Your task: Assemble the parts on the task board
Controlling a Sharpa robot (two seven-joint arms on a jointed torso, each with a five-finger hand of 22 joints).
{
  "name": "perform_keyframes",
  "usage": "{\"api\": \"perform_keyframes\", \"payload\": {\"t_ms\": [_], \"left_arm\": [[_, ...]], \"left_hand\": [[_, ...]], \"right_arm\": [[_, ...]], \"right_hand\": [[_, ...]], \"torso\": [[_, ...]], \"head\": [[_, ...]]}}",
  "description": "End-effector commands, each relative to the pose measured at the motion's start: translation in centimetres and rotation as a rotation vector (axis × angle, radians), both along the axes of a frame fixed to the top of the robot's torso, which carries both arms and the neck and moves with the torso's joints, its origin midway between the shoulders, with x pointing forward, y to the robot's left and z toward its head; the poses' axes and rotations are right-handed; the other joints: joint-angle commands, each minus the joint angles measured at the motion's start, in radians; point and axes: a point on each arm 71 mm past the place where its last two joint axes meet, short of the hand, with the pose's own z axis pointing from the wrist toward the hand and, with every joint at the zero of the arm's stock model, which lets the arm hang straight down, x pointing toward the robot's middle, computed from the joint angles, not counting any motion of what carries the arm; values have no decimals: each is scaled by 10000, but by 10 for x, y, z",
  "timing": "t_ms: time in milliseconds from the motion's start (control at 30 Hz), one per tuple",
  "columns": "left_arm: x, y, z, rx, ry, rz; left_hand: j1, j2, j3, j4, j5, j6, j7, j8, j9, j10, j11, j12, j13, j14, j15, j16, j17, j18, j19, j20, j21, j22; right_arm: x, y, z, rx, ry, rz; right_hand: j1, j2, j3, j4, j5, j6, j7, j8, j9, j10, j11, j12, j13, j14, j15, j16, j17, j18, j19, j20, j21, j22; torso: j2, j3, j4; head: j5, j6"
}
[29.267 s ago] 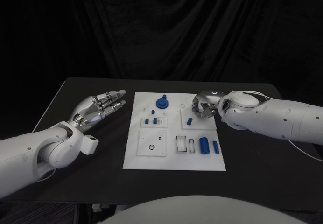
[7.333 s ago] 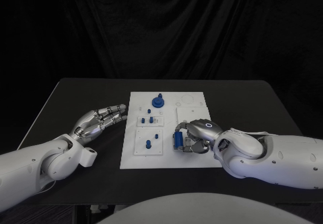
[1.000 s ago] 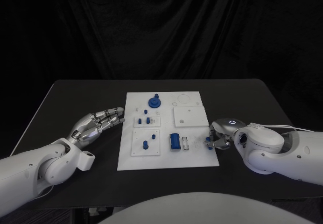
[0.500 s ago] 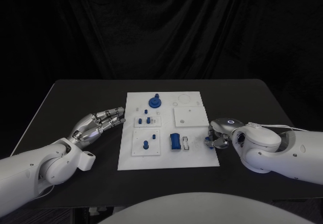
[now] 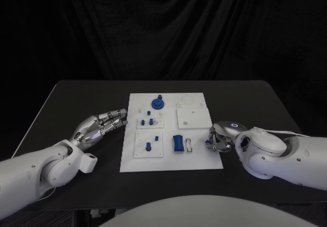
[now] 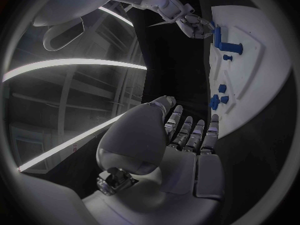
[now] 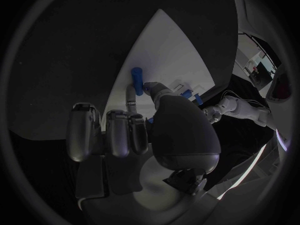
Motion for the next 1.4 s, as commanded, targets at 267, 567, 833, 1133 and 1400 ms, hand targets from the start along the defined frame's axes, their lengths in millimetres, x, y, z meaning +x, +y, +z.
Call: {"api": "perform_keyframes", "payload": {"t_ms": [267,567,833,1133,1400], "left_arm": [[-1,-3,0,-225,-34,-105],[-1,-5,0,-227,-33,-124],[0,-6,0,-237,-42,-139],[0,-7,0,-248,-38,-161],[0,-7,-1,-257,-31,-173]], "left_hand": [[46,47,54,-16,43,-20,37,44,-5,-6,60,-65,-4,-25,72,25,2,-55,58,13,45,-9],[46,47,54,-16,43,-20,37,44,-5,-6,60,-65,-4,-25,72,25,2,-55,58,13,45,-9],[49,37,63,-26,48,-18,38,45,-5,-6,59,-61,-3,-27,73,26,2,-59,59,12,46,-15],[49,37,63,-26,48,-18,38,45,-5,-6,59,-61,-3,-27,73,26,2,-59,59,12,46,-15],[50,33,68,-30,52,-32,40,43,-8,-9,58,-67,-4,-32,73,23,1,-61,57,12,45,-21]], "right_arm": [[0,3,6,3148,293,-1377],[2,12,3,4914,1524,-2419],[6,19,-1,5534,1902,-2673],[12,26,-5,5668,1955,-2602],[16,31,-8,5572,1894,-2443]], "right_hand": [[-93,75,37,-16,49,92,-70,111,205,1059,-92,27,2628,708,-94,-92,592,-66,415,-102,-37,2000],[-342,154,68,101,32,9,-76,158,352,1059,-105,27,2628,686,-113,-157,457,-48,390,-127,-114,1973],[-442,206,82,156,-48,-44,-69,167,411,1059,-99,27,2628,681,-111,-175,420,-45,384,-130,-133,1966],[-597,256,90,221,-320,-144,-55,172,522,1059,-88,27,2628,667,-102,-221,328,-37,370,-125,-173,1953],[-754,303,58,274,-950,-244,-25,137,633,1059,-63,27,2628,654,-84,-265,237,-22,346,-110,-241,1931]], "torso": [[-1,-5,0],[-3,-5,12],[-1,-11,24],[-5,-11,8],[-7,-1,21]], "head": [[56,-2],[51,-2],[51,-2],[61,-2],[62,-2]]}}
